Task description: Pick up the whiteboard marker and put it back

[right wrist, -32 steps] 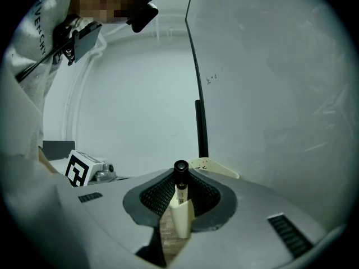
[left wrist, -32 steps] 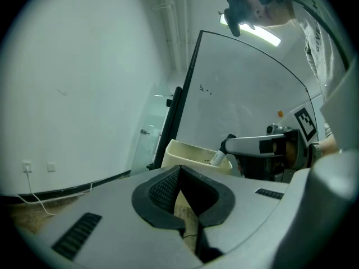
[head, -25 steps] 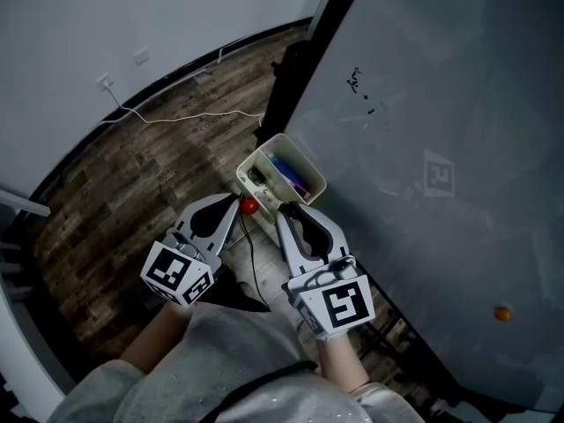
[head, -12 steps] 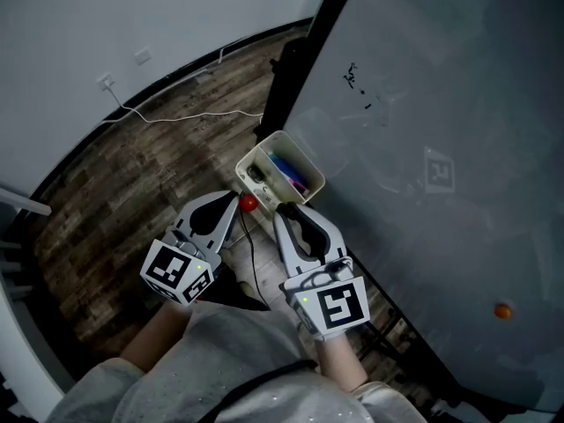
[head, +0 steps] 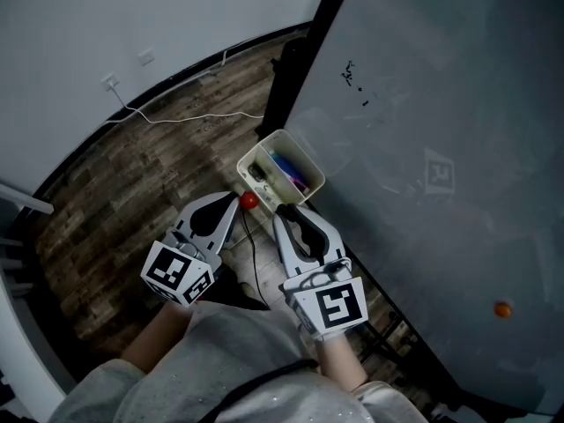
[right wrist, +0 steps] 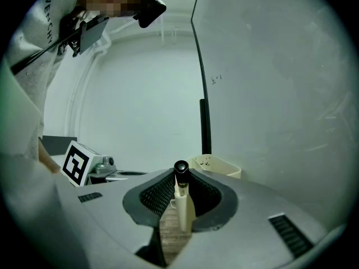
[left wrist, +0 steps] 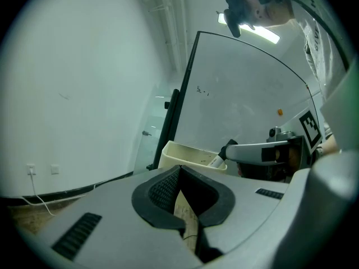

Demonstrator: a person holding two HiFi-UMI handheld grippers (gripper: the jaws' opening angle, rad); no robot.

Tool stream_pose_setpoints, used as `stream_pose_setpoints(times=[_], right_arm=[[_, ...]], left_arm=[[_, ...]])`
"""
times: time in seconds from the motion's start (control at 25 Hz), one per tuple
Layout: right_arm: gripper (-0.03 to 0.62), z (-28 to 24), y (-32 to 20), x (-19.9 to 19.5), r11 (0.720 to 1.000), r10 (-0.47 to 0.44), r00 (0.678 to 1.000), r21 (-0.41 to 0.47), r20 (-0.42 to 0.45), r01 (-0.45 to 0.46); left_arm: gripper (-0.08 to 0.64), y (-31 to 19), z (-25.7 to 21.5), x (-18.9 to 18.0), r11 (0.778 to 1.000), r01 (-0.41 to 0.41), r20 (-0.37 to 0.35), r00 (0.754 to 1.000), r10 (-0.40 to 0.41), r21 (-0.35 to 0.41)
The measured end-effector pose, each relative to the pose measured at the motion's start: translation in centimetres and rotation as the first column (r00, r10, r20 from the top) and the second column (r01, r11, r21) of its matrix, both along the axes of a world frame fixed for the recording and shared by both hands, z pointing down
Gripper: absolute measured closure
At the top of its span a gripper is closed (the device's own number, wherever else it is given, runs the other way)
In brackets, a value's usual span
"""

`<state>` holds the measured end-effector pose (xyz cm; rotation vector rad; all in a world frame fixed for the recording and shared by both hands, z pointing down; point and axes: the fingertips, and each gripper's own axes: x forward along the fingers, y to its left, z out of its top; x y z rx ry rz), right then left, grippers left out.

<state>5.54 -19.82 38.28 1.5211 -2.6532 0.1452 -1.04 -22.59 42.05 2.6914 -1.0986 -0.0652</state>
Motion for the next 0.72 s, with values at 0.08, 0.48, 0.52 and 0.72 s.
stream_pose_setpoints(times=[0.08, 0.48, 0.52, 0.72], right_arm=[[0.511, 0.05, 0.04, -0.04, 1.000, 0.000, 1.000, 0.001, -0.001, 0.000], [0.511, 0.44, 0.59, -0.10, 1.000, 0.011, 1.000, 0.006, -0.004, -0.011], [0.511, 0.49, 0.63, -0.10, 1.000, 0.011, 1.000, 0.004, -0.004, -0.011], [0.511, 0.56, 0.77, -0.10, 1.000, 0.012, 1.000, 0.004, -0.004, -0.012]], left_arm=[[0.546, 0.04, -0.02, -0.21, 1.000, 0.007, 0.001, 1.000, -0.007, 0.000], [0.546, 0.48, -0.20, -0.66, 1.000, 0.020, 0.003, 1.000, -0.020, 0.007], [0.546, 0.51, -0.19, -0.69, 1.000, 0.021, 0.003, 1.000, -0.021, 0.007], [0.546, 0.77, -0.24, -0.67, 1.000, 0.020, 0.001, 1.000, -0.020, 0.010]])
